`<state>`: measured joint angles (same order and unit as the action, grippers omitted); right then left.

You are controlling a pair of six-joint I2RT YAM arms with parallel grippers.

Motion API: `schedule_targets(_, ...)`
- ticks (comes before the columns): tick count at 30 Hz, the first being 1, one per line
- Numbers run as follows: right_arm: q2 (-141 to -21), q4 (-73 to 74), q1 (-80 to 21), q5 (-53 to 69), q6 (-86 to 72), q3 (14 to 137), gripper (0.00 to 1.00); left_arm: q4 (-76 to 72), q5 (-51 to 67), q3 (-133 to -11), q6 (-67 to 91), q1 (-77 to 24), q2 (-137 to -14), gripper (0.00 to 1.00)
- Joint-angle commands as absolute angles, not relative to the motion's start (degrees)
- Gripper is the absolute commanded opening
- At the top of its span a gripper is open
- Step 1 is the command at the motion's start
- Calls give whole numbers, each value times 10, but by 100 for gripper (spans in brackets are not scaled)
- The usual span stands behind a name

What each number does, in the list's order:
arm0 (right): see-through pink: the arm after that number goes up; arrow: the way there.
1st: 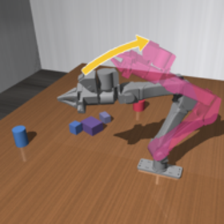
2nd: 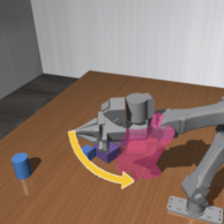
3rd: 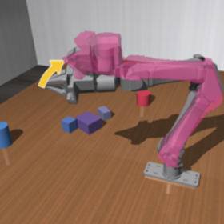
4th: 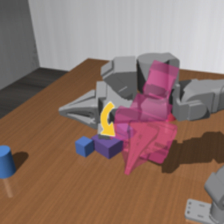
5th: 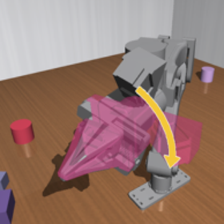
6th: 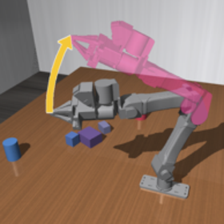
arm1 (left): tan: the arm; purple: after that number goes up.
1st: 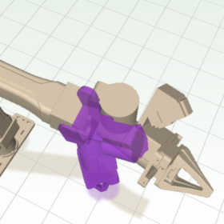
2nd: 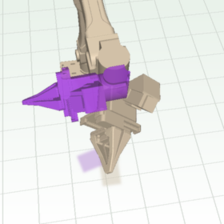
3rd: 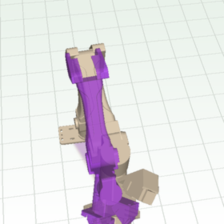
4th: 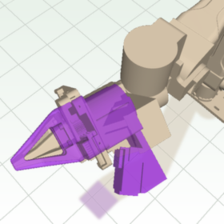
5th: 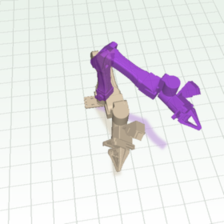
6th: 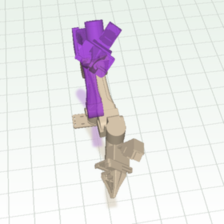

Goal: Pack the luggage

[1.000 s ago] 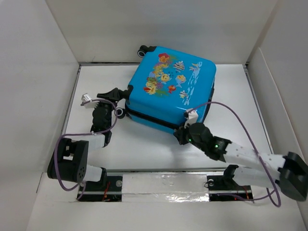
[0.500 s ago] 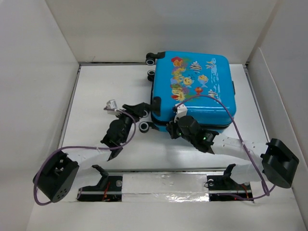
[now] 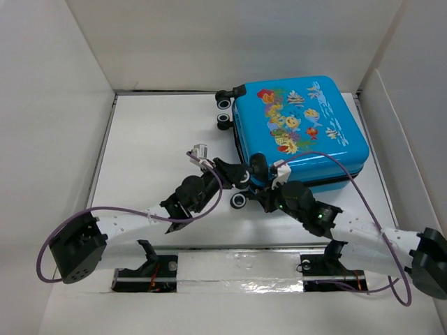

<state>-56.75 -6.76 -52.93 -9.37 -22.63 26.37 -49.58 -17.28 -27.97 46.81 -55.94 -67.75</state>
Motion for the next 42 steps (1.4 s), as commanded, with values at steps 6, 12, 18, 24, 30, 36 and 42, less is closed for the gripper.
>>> schedule_targets(6,-332,-33,-511,-44,-248,230,0,-372,-109,-392,402,-441,-611,81)
schedule_targets(12,-296,-7,-504,-4,-250,223,0,-287,84,-546,398,-220,-790,82)
schedule_targets(18,-299,-2,-504,12,-248,218,0,-325,213,-658,414,-169,-949,92)
schedule_targets(24,-277,-22,-504,18,-256,192,0,-395,273,-703,396,-169,-1006,91)
schedule_targets(30,-285,-30,-504,18,-255,190,0,-389,282,-717,344,-169,-1024,87)
schedule_targets(36,-297,-27,-504,18,-250,199,0,-368,297,-747,340,-169,-1064,84)
schedule_targets(42,-296,-30,-504,13,-250,199,0,-386,309,-737,354,-169,-1083,78)
